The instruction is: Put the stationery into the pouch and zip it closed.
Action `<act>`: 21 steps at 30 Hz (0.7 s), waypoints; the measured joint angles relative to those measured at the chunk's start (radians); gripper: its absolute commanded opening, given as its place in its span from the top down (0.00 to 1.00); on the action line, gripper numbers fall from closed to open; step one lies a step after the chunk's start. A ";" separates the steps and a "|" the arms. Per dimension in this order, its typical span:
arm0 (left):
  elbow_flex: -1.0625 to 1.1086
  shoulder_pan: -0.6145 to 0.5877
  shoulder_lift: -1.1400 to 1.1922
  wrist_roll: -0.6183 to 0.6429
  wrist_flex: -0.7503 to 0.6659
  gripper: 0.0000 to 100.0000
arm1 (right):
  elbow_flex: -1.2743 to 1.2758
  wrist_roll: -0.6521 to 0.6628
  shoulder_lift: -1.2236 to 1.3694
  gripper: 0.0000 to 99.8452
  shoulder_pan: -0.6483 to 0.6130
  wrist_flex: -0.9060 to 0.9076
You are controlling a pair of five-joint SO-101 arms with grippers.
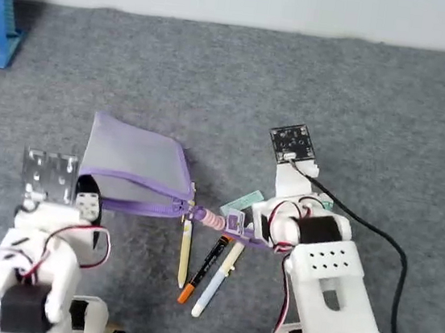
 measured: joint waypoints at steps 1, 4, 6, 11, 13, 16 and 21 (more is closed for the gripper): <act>-0.031 0.009 0.046 0.000 0.003 0.98 | 0.000 0.000 0.009 0.76 0.015 -0.011; -0.118 0.049 0.178 0.000 0.026 0.98 | 0.000 0.000 0.031 0.76 0.057 -0.038; -0.173 0.077 0.265 0.000 0.049 0.98 | 0.000 0.000 0.034 0.76 0.080 -0.051; -0.288 0.100 0.474 0.011 0.081 0.98 | 0.000 0.000 0.034 0.76 0.135 -0.071; -0.318 0.100 0.543 0.025 0.083 0.98 | 0.000 0.000 0.034 0.76 0.161 -0.092; -0.351 0.100 0.618 0.060 0.083 0.98 | 0.000 0.000 0.034 0.76 0.198 -0.124; -0.374 0.100 0.664 0.143 0.083 0.98 | 0.000 0.000 0.058 0.76 0.203 -0.135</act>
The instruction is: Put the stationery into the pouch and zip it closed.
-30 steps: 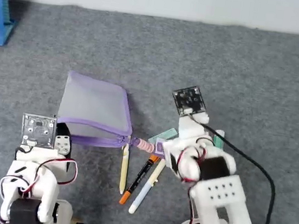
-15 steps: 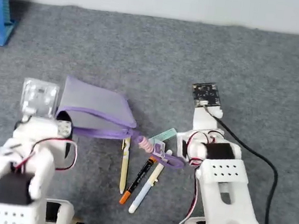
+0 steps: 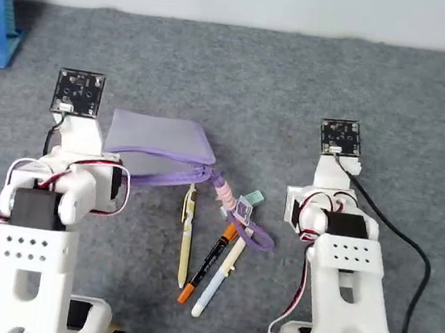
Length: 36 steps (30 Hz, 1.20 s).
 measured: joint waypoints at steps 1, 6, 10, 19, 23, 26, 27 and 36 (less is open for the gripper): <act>0.000 0.000 0.000 0.011 0.000 0.98 | -0.002 0.000 0.018 0.76 0.005 0.000; 0.000 0.000 0.002 0.038 0.000 0.98 | -0.057 0.049 0.153 0.76 0.020 0.000; 0.000 0.000 0.002 0.046 0.000 0.98 | -0.153 0.052 0.276 0.76 0.080 0.000; 0.000 0.000 0.003 0.046 0.000 0.98 | -0.342 0.052 0.601 0.77 0.110 0.000; 0.015 0.000 0.003 0.048 -0.009 0.98 | -0.397 0.052 0.715 0.93 0.110 0.000; 0.021 0.000 0.003 0.049 -0.014 0.98 | -0.431 0.055 0.736 0.98 0.120 0.000; 0.021 0.000 0.003 0.049 -0.014 0.98 | -0.433 0.058 0.736 0.97 0.117 0.000; 0.020 0.000 0.003 0.049 -0.014 0.98 | -0.433 0.058 0.571 0.99 0.074 0.238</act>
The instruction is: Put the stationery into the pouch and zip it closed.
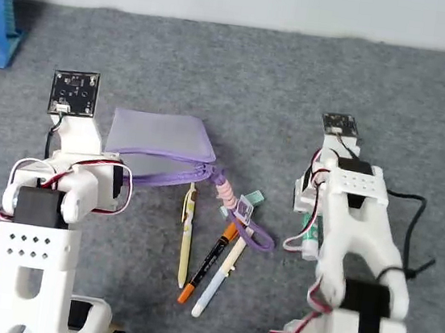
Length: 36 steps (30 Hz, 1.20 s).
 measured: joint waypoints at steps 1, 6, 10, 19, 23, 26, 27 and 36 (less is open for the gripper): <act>-0.008 0.000 0.000 0.000 0.000 0.98 | 0.000 0.000 -0.046 0.99 -0.014 0.034; -0.103 0.003 0.000 0.000 0.069 0.98 | 0.000 -0.032 -0.287 0.99 -0.114 0.158; -0.189 0.006 0.000 0.000 0.129 0.98 | 0.000 -0.064 -0.470 0.99 -0.230 0.189; -0.256 0.006 0.000 0.000 0.166 0.98 | 0.000 -0.163 -0.758 0.99 -0.404 0.133; -0.256 0.006 0.000 0.000 0.166 0.98 | 0.000 -0.173 -0.842 0.99 -0.459 0.075; -0.256 0.006 0.002 0.000 0.166 0.99 | 0.000 -0.173 -0.898 0.99 -0.500 0.025; -0.256 0.006 0.006 0.000 0.166 0.99 | 0.000 -0.173 -0.911 0.99 -0.516 0.002; -0.506 0.003 0.270 0.000 0.290 0.99 | 0.060 -0.175 -0.959 0.99 -0.640 -0.325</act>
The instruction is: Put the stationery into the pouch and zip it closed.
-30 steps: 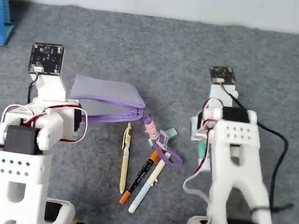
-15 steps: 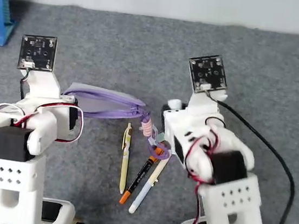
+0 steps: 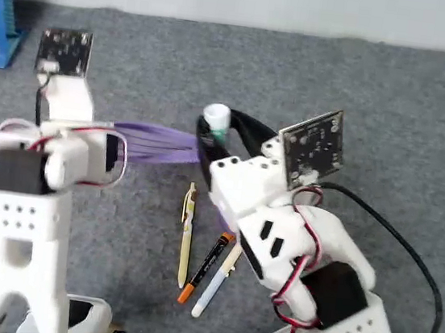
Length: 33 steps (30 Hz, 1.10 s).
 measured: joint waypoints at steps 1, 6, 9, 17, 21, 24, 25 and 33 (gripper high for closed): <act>-0.017 0.000 0.021 0.000 0.006 0.99 | 0.029 0.000 0.000 0.99 -0.002 -0.048; -0.026 0.000 0.040 0.000 0.008 0.99 | 0.167 -0.003 0.000 0.99 -0.008 -0.313; -0.026 0.000 0.040 0.000 0.008 0.99 | 0.247 -0.003 0.000 0.99 -0.015 -0.494; -0.026 0.000 0.040 0.000 0.008 0.99 | 0.404 -0.003 0.002 0.99 -0.115 -0.836; -0.026 0.000 0.040 0.000 0.008 0.99 | 0.434 -0.003 0.012 0.99 -0.129 -0.899; -0.026 0.000 0.040 0.000 0.008 0.99 | 0.437 -0.003 0.060 0.99 -0.133 -0.921; -0.026 0.000 0.040 0.000 0.008 0.99 | 0.437 -0.003 0.084 0.99 -0.133 -0.939; -0.025 -0.002 0.040 0.000 0.008 0.99 | 0.437 -0.003 0.290 0.99 -0.133 -1.174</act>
